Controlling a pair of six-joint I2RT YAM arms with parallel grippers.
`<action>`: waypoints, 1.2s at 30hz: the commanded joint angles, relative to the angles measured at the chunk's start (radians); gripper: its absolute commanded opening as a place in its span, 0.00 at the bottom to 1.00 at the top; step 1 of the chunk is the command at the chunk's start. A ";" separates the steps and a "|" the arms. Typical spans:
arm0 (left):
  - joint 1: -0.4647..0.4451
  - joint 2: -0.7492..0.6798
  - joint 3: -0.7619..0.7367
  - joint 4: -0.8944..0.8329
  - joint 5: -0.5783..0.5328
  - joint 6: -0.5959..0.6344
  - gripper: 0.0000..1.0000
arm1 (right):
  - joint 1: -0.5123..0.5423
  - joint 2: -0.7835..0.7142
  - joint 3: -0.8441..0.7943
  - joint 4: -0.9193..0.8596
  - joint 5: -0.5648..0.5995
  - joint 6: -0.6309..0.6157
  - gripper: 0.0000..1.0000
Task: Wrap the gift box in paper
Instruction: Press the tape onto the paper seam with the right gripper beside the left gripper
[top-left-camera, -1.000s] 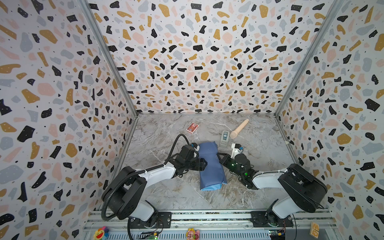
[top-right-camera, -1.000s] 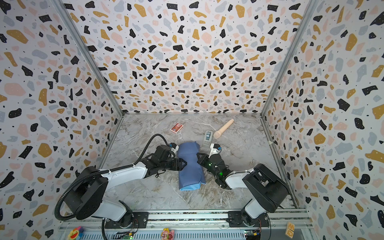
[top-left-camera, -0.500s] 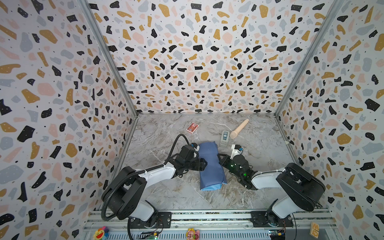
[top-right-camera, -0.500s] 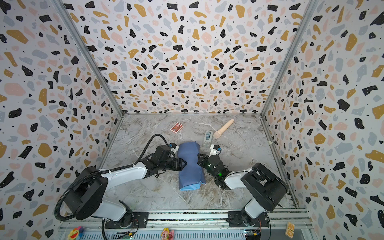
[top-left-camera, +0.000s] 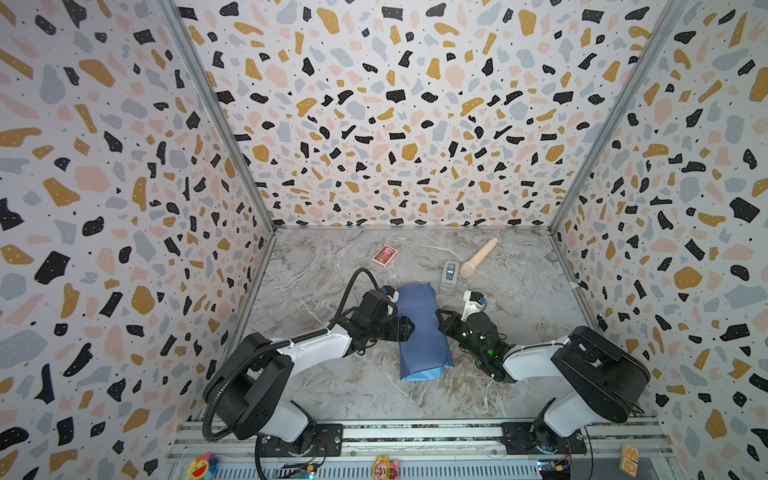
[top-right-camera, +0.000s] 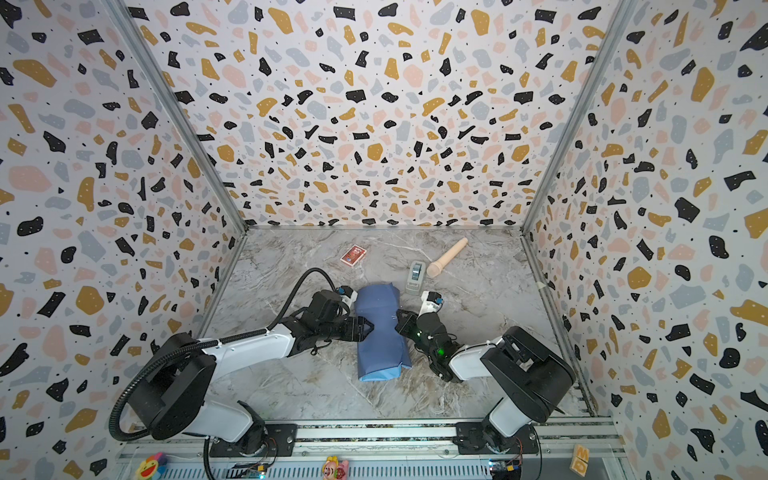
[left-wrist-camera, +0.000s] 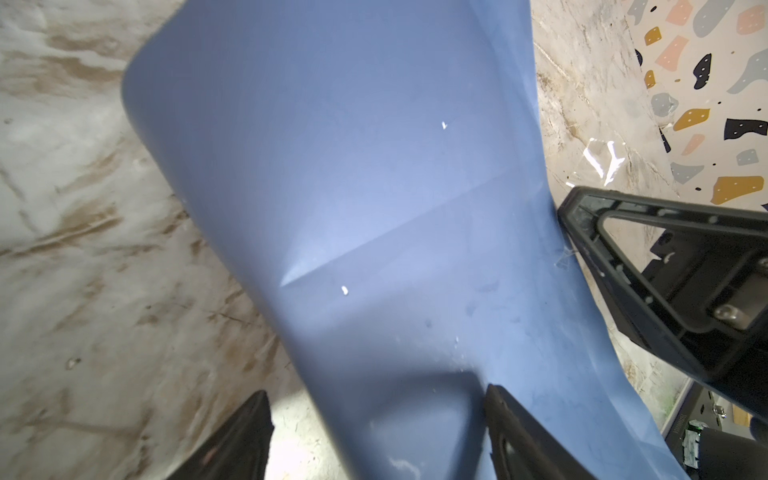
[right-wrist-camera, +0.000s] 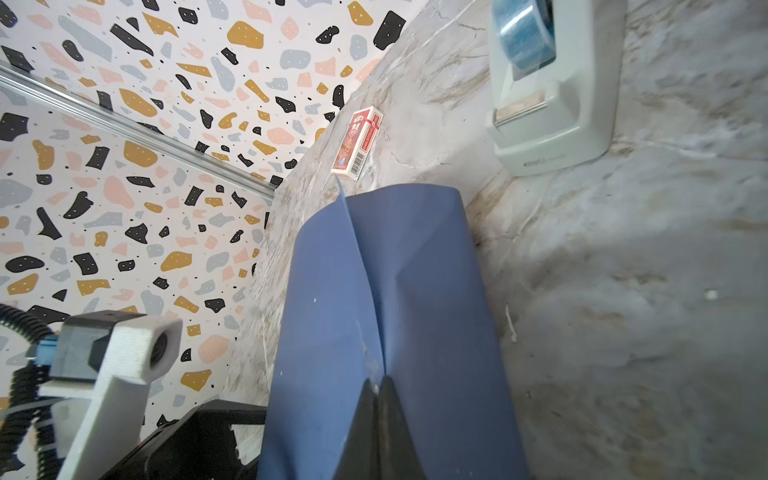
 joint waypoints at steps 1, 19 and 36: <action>0.002 0.055 -0.061 -0.211 -0.085 0.037 0.79 | 0.005 -0.010 -0.017 -0.013 0.005 -0.028 0.00; 0.001 0.052 -0.061 -0.211 -0.081 0.037 0.79 | -0.023 0.005 0.036 -0.035 -0.011 -0.100 0.10; 0.001 0.060 -0.063 -0.210 -0.079 0.038 0.79 | -0.084 -0.037 0.043 -0.079 -0.074 -0.136 0.40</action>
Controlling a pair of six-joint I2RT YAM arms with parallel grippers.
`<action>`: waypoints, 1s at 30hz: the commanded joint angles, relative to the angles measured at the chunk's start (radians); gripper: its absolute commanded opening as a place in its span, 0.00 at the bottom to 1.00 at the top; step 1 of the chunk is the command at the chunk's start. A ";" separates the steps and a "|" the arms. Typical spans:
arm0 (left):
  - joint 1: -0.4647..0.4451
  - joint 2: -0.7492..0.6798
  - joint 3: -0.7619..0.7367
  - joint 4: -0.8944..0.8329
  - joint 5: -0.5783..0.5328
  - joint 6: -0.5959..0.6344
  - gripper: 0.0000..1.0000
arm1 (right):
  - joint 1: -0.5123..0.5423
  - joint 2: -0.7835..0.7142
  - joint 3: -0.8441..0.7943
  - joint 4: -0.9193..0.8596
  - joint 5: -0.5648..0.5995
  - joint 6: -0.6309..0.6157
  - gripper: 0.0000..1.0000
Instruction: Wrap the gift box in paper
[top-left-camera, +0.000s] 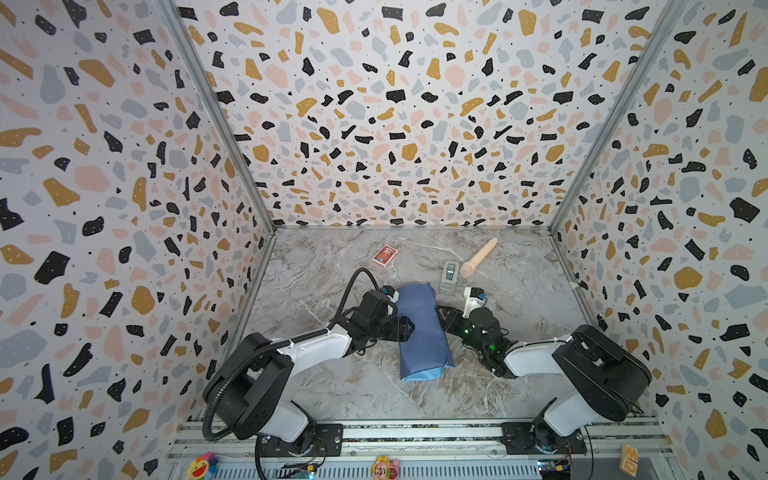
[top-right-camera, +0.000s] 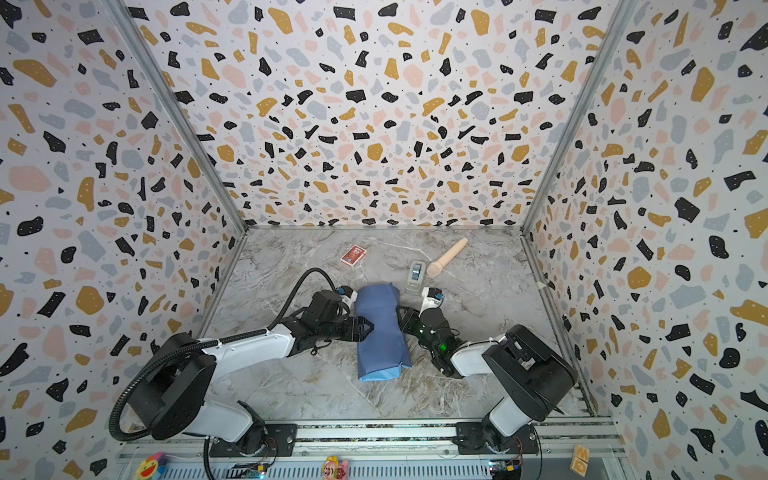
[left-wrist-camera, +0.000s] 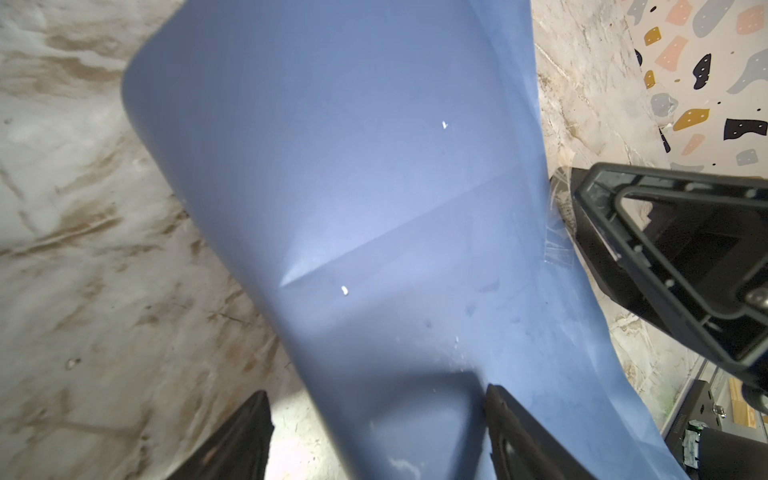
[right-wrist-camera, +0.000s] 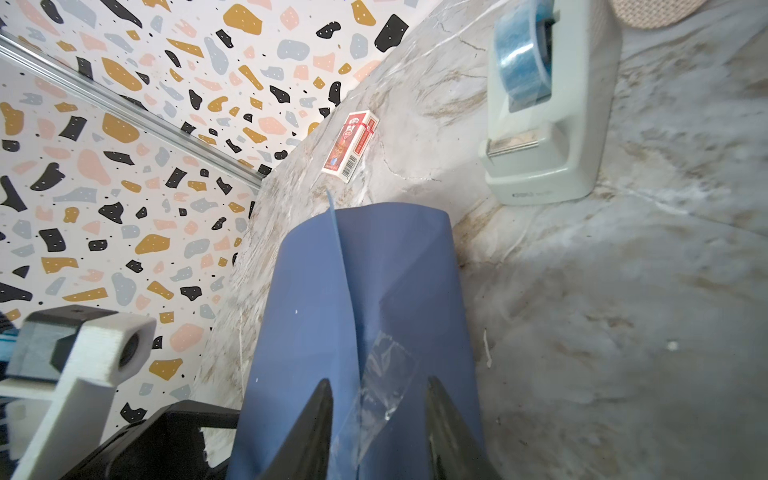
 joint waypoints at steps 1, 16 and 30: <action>0.001 0.059 -0.063 -0.213 -0.080 0.038 0.79 | -0.019 -0.044 0.019 -0.042 -0.013 -0.021 0.41; 0.001 0.068 -0.062 -0.220 -0.090 0.047 0.80 | 0.001 -0.296 0.220 -0.741 -0.016 -0.395 0.43; 0.001 0.067 -0.058 -0.226 -0.101 0.049 0.80 | 0.083 -0.119 0.465 -0.979 -0.070 -0.501 0.17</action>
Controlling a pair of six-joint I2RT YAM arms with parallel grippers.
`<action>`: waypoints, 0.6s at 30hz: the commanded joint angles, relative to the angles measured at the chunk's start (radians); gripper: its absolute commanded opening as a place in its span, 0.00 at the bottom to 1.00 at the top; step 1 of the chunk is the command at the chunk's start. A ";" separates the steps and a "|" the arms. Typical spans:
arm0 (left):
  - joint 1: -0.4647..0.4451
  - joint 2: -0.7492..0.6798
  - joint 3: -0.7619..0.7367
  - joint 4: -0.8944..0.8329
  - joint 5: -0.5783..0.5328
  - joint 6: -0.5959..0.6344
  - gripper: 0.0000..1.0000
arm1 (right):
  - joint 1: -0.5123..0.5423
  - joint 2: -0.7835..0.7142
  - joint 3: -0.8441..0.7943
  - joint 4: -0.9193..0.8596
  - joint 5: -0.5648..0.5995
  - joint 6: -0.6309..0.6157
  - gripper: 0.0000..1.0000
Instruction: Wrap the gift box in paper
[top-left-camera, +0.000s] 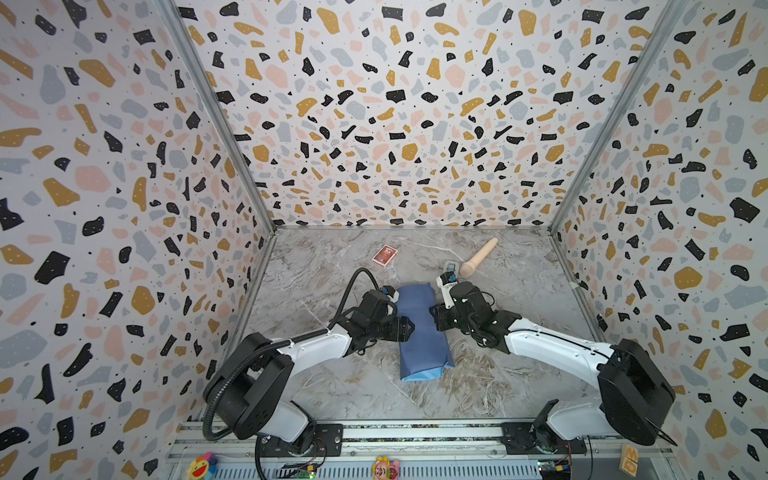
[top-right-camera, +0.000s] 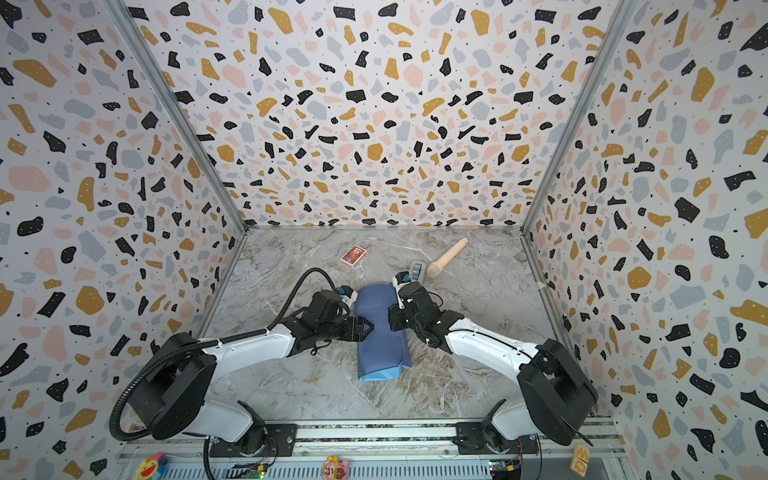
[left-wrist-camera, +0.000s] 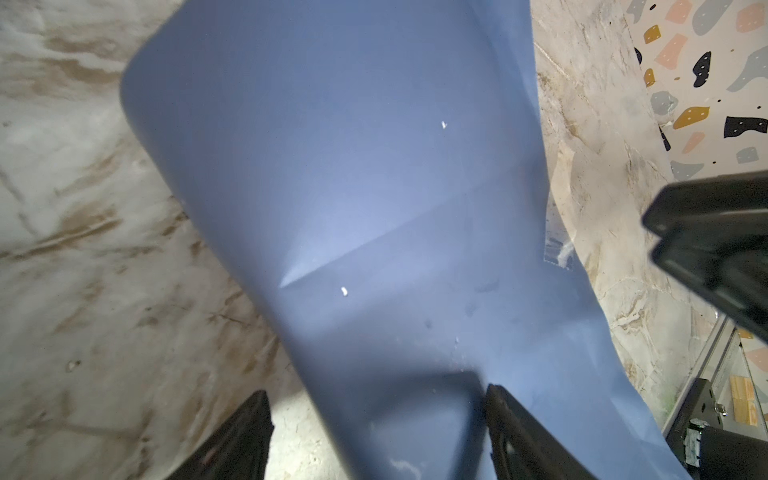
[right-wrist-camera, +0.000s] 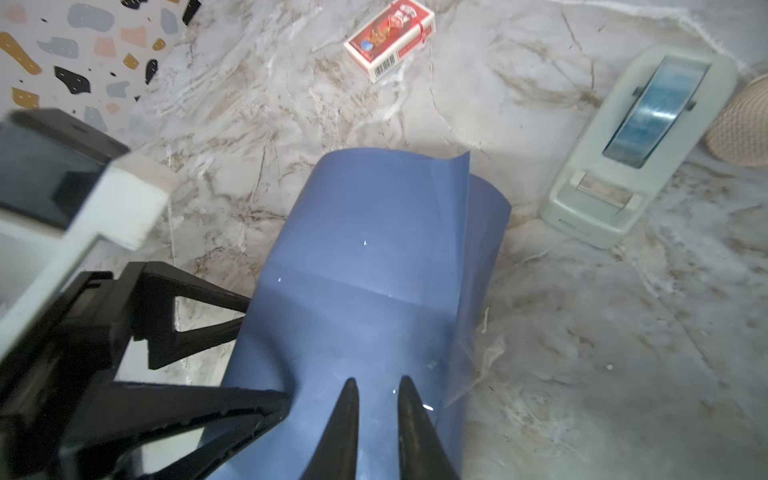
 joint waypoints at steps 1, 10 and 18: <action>0.000 0.065 -0.058 -0.227 -0.104 0.042 0.80 | 0.004 0.025 0.052 -0.070 -0.020 -0.033 0.16; 0.000 0.061 -0.060 -0.225 -0.102 0.042 0.80 | -0.002 0.093 0.082 -0.092 0.014 -0.036 0.13; 0.000 0.061 -0.060 -0.225 -0.104 0.041 0.80 | -0.035 0.086 0.063 -0.084 0.022 -0.036 0.12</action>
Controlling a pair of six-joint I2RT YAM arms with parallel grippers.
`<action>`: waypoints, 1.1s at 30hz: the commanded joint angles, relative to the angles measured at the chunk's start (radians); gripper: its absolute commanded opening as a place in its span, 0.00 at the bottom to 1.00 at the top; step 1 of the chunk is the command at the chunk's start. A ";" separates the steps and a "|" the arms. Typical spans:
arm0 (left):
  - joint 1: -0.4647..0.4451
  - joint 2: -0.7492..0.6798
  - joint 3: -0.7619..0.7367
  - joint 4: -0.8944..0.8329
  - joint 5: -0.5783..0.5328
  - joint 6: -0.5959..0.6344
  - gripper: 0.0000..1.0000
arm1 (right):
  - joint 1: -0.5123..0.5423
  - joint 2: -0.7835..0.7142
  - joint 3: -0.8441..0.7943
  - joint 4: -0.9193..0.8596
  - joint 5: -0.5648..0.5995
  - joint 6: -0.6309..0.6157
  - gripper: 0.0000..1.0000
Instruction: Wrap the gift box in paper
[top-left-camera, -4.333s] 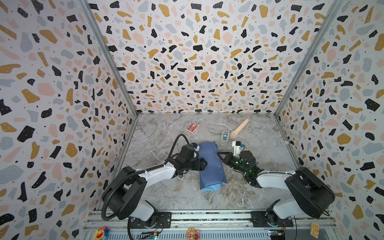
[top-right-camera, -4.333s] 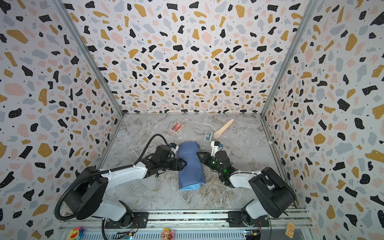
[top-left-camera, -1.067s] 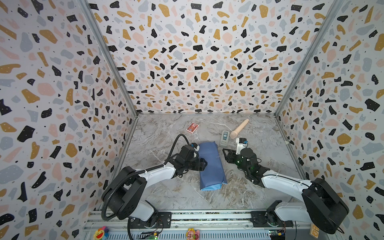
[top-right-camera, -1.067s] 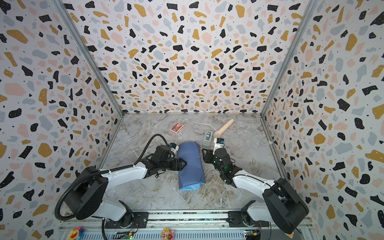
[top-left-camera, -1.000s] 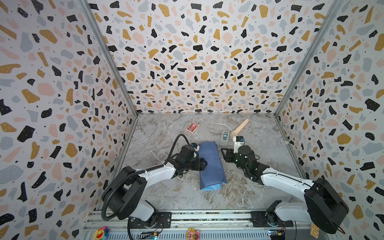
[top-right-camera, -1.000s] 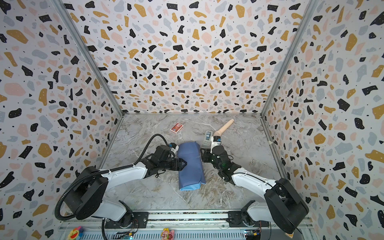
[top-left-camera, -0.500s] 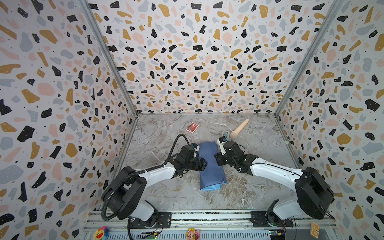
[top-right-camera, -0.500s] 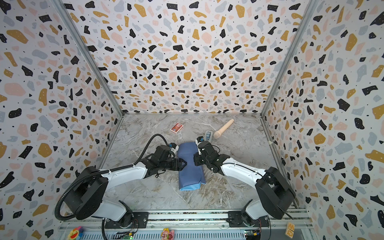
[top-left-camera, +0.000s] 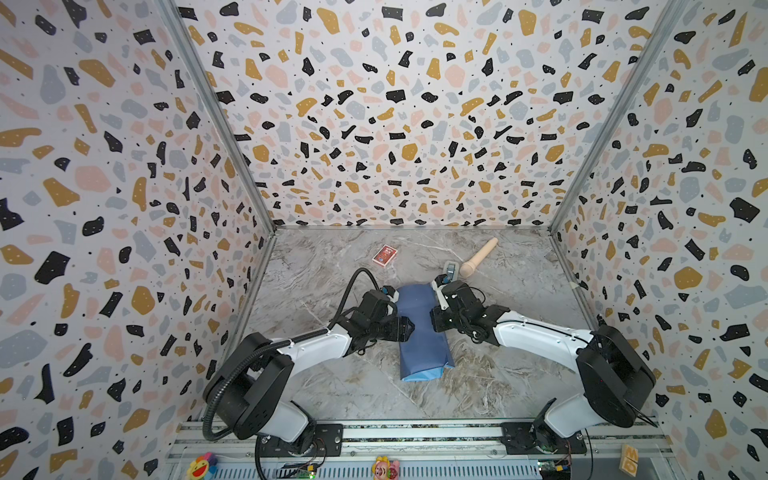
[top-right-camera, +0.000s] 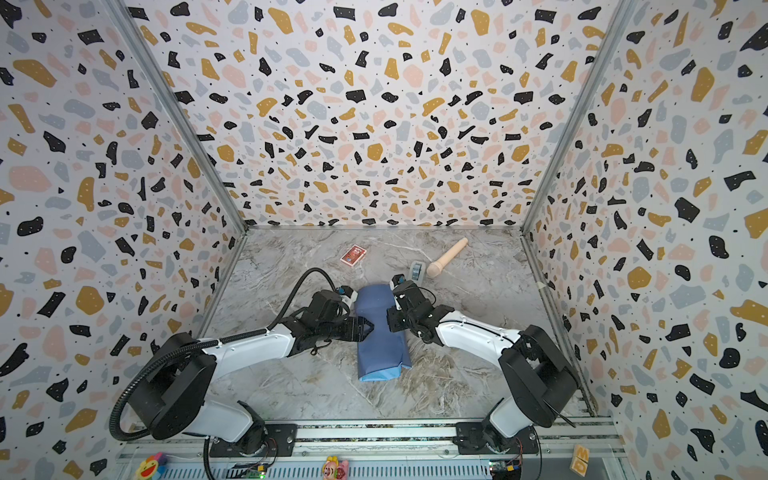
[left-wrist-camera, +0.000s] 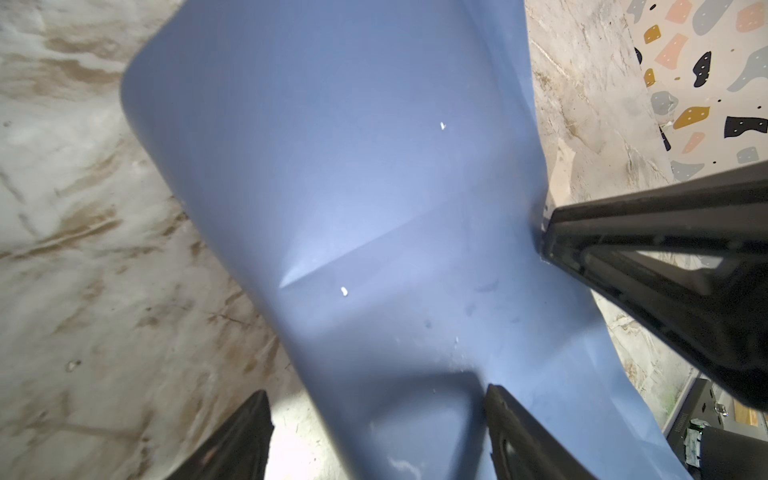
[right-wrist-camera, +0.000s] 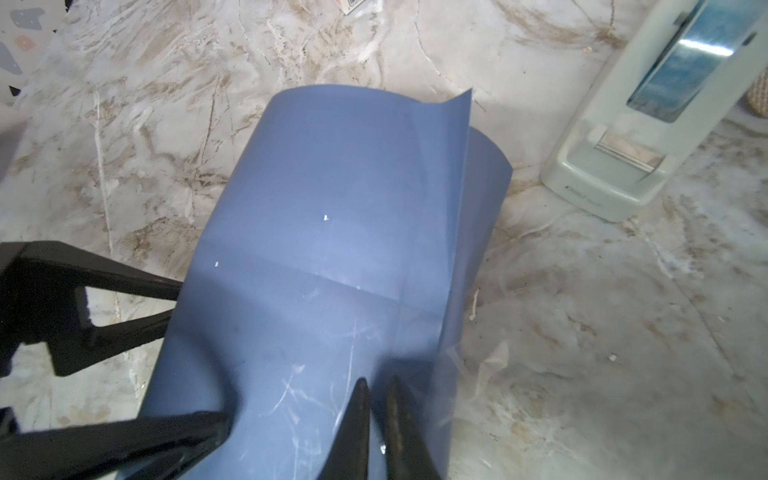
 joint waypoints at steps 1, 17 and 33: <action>0.001 0.062 -0.060 -0.225 -0.104 0.041 0.80 | -0.020 -0.015 0.013 -0.022 0.012 -0.007 0.12; 0.001 0.065 -0.057 -0.226 -0.106 0.041 0.80 | -0.054 -0.004 0.026 -0.032 -0.014 -0.016 0.17; 0.001 0.067 -0.057 -0.225 -0.107 0.041 0.79 | -0.075 0.032 0.011 0.010 -0.117 0.010 0.28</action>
